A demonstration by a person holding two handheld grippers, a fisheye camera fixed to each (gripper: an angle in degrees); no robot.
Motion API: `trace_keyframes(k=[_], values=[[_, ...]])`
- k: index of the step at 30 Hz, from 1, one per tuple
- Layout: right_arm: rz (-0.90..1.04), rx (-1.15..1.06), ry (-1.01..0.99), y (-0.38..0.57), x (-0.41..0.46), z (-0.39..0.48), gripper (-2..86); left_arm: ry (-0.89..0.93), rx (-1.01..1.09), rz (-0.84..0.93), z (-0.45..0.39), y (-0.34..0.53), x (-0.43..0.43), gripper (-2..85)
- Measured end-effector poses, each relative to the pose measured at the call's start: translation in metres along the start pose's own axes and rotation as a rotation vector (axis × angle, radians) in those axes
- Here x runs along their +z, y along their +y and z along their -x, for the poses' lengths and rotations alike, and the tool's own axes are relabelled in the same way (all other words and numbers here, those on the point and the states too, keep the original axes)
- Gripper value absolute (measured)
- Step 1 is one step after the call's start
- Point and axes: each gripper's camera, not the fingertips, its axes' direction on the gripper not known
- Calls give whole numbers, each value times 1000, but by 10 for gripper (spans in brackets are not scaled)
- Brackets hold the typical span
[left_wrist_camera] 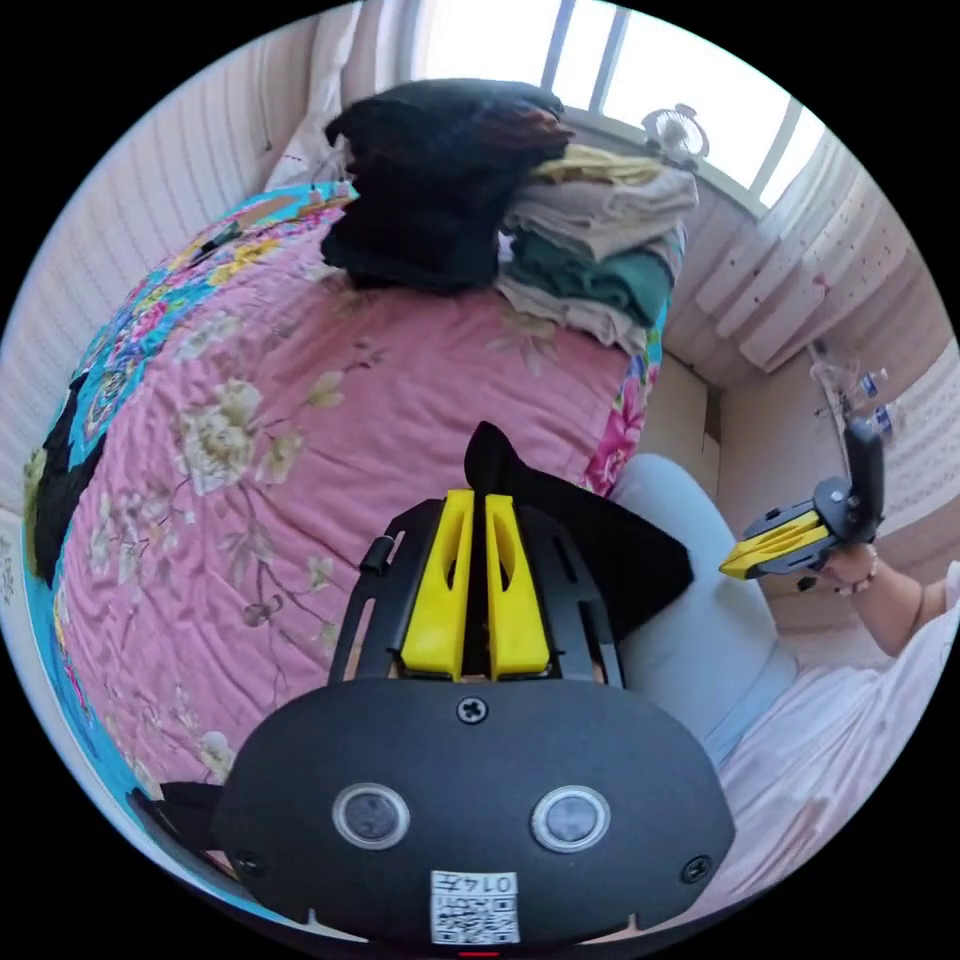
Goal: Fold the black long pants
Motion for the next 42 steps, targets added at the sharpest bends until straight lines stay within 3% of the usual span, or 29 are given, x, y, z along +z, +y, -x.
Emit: trace_keyframes(k=[3, 7, 11, 18, 22, 25, 30, 33, 38, 42], values=[[-23, -11, -12, -19, 3, -9, 4, -50, -75, -88, 33, 1, -68, -5], [-84, -41, -6, -62, 19, -13, 20, -228, -203, -36, 81, 10, -84, -5], [-139, -21, 18, -106, 39, -19, 53, -77, -429, -2, 123, 33, -73, -3], [-164, 109, -34, -170, 101, -32, 121, -95, -360, -56, 99, 35, -124, -1], [-184, 198, -71, -182, 139, -43, 67, -70, -287, -118, 78, 34, -188, -3], [-225, 133, -247, -171, 130, -40, 29, -53, -213, -170, 57, 37, -252, -4], [-472, -26, -224, -157, 37, -21, 17, -71, -4, -362, 2, 30, -403, -5], [-676, -186, -77, -170, -70, 20, 15, -98, 125, -544, -40, 9, -512, -6], [-1001, -537, 256, -198, -297, 187, 14, -193, 250, -936, -103, -10, -745, -7], [-1087, -692, 196, -199, -375, 305, 12, -310, 235, -1181, -113, 39, -882, -7]])
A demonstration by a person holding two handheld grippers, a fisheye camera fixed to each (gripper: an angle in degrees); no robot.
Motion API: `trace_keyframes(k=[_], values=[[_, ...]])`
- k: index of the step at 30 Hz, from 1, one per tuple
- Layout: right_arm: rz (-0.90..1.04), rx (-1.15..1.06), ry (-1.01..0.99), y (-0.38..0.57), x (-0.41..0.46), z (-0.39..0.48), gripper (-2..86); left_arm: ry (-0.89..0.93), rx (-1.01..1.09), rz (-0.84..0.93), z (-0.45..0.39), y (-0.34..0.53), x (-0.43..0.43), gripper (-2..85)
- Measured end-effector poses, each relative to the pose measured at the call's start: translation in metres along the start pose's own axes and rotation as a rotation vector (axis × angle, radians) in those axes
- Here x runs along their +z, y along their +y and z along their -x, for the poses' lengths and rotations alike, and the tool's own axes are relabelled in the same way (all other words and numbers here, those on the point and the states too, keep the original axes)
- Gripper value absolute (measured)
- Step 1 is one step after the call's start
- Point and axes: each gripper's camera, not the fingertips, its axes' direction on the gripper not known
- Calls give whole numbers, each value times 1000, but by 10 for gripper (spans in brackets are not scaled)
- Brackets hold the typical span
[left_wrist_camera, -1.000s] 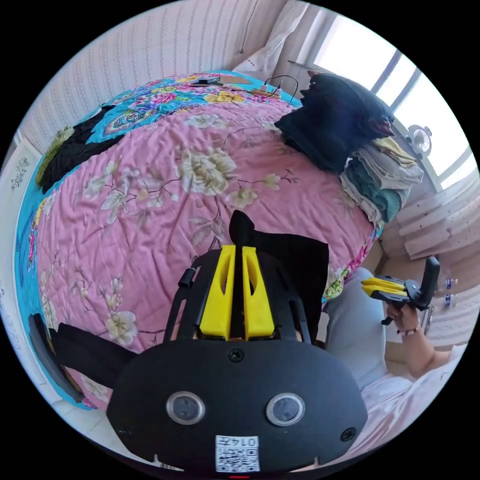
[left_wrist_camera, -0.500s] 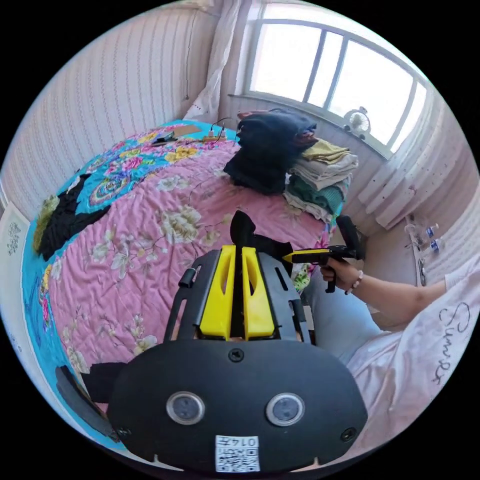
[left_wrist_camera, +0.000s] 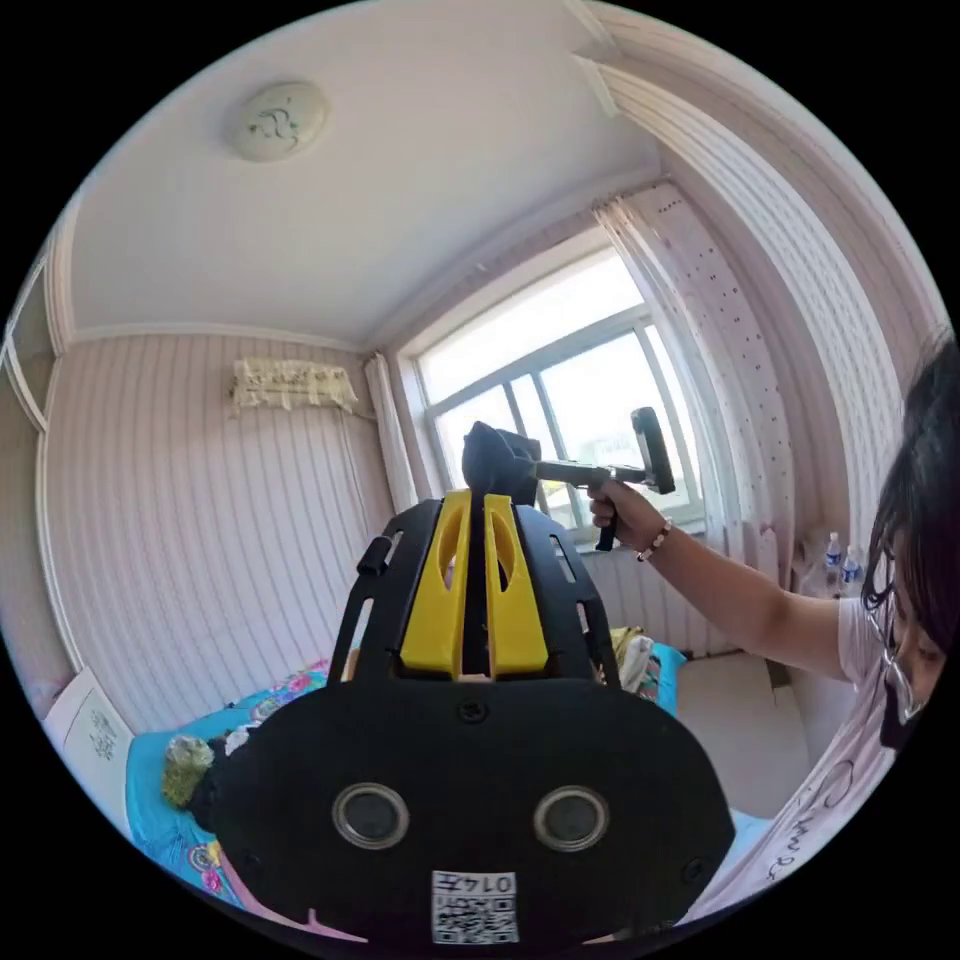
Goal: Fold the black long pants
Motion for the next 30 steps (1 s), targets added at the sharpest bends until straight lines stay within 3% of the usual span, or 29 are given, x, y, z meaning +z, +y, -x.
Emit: trace_keyframes(k=[3, 6, 9, 14, 20, 23, 30], values=[[-10, -79, -83, -26, 31, 68, 12, -91, -45, -43, 43, -17, -71, -6], [155, -197, -103, 18, 118, 147, 11, -136, -140, 27, 86, 18, -125, -7], [378, -267, -199, 121, 228, 217, 9, -199, -277, 116, 122, 88, -172, -7], [691, -201, -491, 384, 390, 333, 8, -392, -608, 297, 170, 261, -255, -6], [996, -13, -712, 674, 480, 448, 12, -536, -969, 608, 216, 422, -344, -5], [1037, 14, -761, 746, 500, 487, 16, -550, -1090, 635, 243, 458, -387, -4], [998, -42, -834, 802, 553, 550, 56, -530, -1192, 608, 304, 488, -449, 27]])
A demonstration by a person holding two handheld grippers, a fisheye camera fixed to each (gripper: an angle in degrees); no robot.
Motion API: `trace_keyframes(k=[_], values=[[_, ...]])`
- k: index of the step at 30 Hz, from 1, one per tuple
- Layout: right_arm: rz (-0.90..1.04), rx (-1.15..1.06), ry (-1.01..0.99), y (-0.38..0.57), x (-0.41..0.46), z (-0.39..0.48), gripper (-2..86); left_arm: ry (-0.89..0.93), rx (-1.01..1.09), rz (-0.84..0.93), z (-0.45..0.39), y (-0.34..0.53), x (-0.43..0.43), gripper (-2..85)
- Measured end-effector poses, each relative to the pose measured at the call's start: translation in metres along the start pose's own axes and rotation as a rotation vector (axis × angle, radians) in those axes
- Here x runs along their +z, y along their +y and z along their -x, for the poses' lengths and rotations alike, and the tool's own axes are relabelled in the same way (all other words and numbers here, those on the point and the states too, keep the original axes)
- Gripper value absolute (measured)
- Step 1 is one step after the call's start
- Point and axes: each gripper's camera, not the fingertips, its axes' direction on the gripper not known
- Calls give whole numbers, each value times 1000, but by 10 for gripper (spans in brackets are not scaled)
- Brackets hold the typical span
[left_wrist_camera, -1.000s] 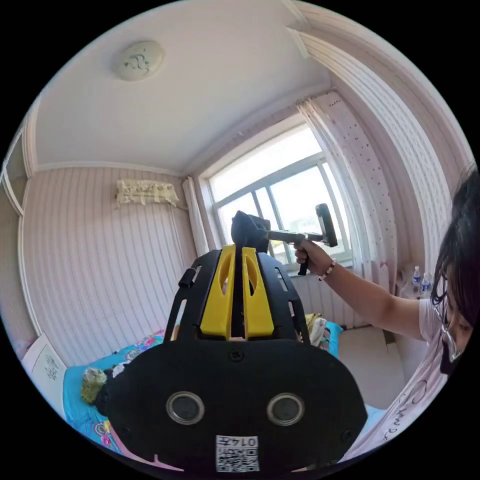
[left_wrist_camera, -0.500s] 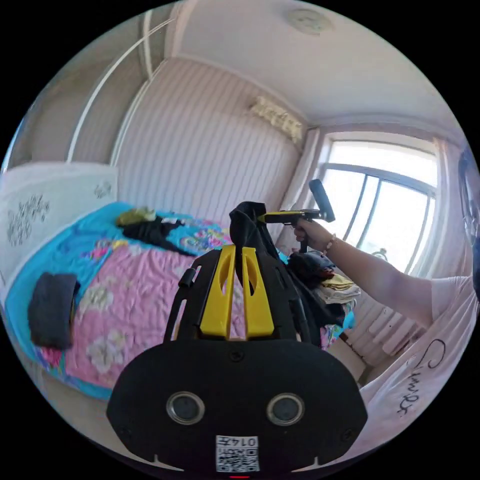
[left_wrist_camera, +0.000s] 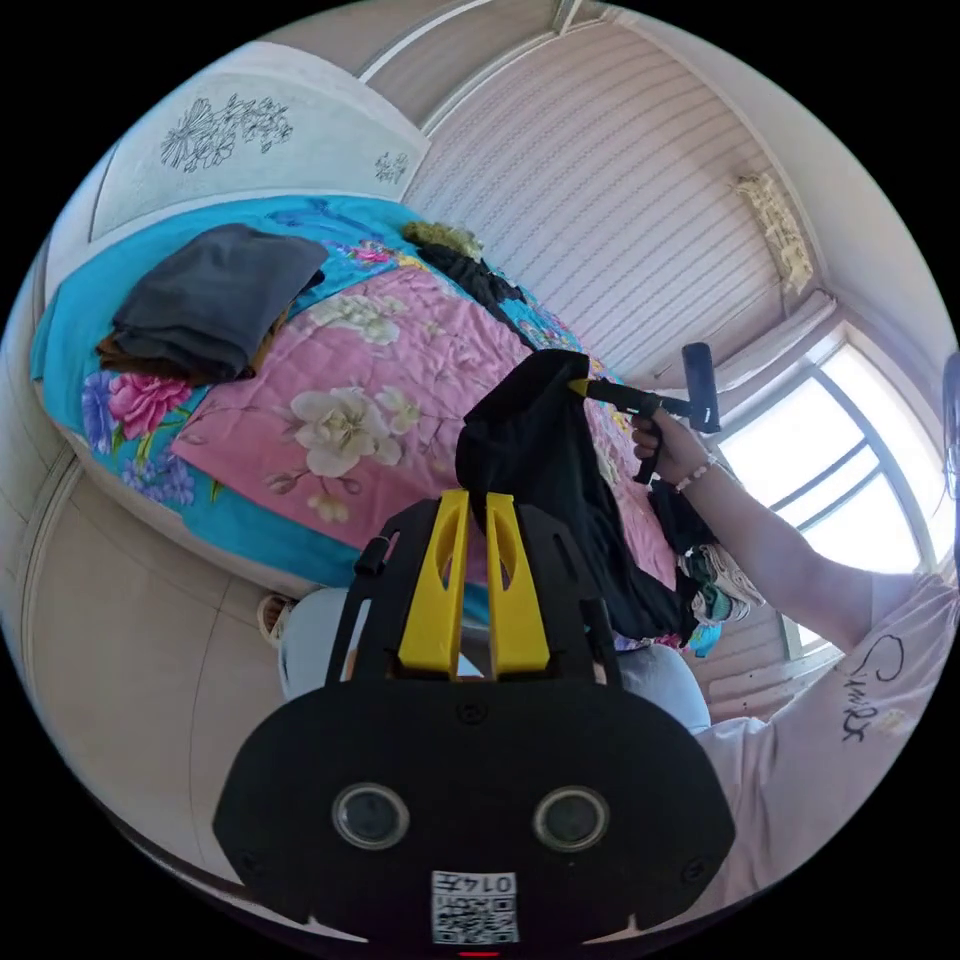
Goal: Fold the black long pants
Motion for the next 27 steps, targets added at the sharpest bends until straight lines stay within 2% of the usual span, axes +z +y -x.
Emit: trace_keyframes(k=[2, 6, 8, 12, 15, 17, 19, 22, 27], values=[[66, 16, 39, 9, 41, -19, 69, 6, -103, 62, 36, -5, 8, 39], [57, 67, 96, 53, 70, -56, 71, -59, -152, 43, 64, -10, -11, 37], [80, 81, 104, 87, 87, -76, 77, -147, -53, 32, 57, -20, -23, 35], [174, 91, 101, 134, 123, -96, 87, -187, 146, 102, 28, -42, 2, 62], [249, 131, 94, 172, 149, -114, 97, -193, 217, 222, 20, -60, 48, 86], [276, 179, 78, 203, 154, -129, 98, -255, 246, 391, 21, -75, 83, 78], [299, 220, 74, 228, 154, -139, 84, -290, 290, 423, 19, -80, 90, 66], [365, 214, 76, 266, 159, -151, 23, -276, 348, 428, 17, -78, 82, 17], [276, 157, 135, 282, 141, -158, 4, -207, 296, 367, 19, -71, 33, -7]])
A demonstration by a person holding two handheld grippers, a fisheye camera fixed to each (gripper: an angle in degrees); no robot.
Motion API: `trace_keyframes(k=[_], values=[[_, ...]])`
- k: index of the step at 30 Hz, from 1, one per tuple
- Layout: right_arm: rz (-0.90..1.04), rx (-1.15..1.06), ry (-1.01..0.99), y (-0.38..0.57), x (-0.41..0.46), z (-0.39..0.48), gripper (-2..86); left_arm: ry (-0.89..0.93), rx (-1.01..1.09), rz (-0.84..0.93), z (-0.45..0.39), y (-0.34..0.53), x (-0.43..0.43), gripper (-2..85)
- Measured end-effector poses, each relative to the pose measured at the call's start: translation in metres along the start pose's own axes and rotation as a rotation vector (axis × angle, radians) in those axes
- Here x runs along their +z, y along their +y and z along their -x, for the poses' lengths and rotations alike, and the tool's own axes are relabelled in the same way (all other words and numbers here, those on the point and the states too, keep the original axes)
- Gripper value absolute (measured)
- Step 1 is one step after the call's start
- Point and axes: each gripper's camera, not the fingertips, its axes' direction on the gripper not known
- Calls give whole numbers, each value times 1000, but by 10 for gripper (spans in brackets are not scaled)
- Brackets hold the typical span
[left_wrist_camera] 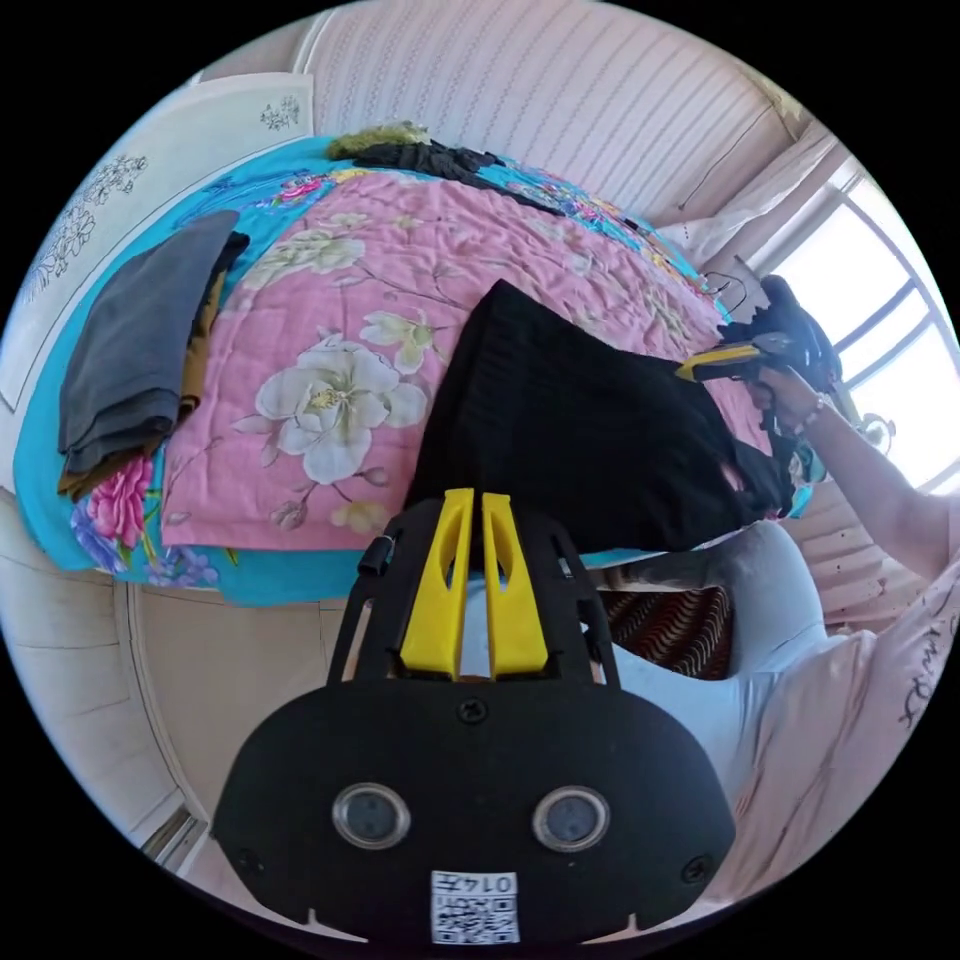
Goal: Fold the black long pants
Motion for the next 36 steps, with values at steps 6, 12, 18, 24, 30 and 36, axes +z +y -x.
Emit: trace_keyframes(k=[6, 12, 18, 24, 30, 36], values=[[10, -2, 64, -9, 17, -30, 3, 6, -29, 36, 13, 35, -8, -6], [133, 8, 125, -23, 46, -38, 40, 53, -91, 22, 25, 50, -16, 34], [152, -64, 302, -36, 52, 5, 57, 5, -118, -26, 39, 64, -39, 70], [244, -9, 313, -7, 19, -28, 78, 32, -78, 41, 45, 60, -14, 87], [-2, 4, -238, 4, -50, -37, 80, 43, -71, 92, 42, 62, 9, 58], [19, -84, -168, -40, 16, 32, 106, -4, -31, 56, 32, 75, 1, 2]])
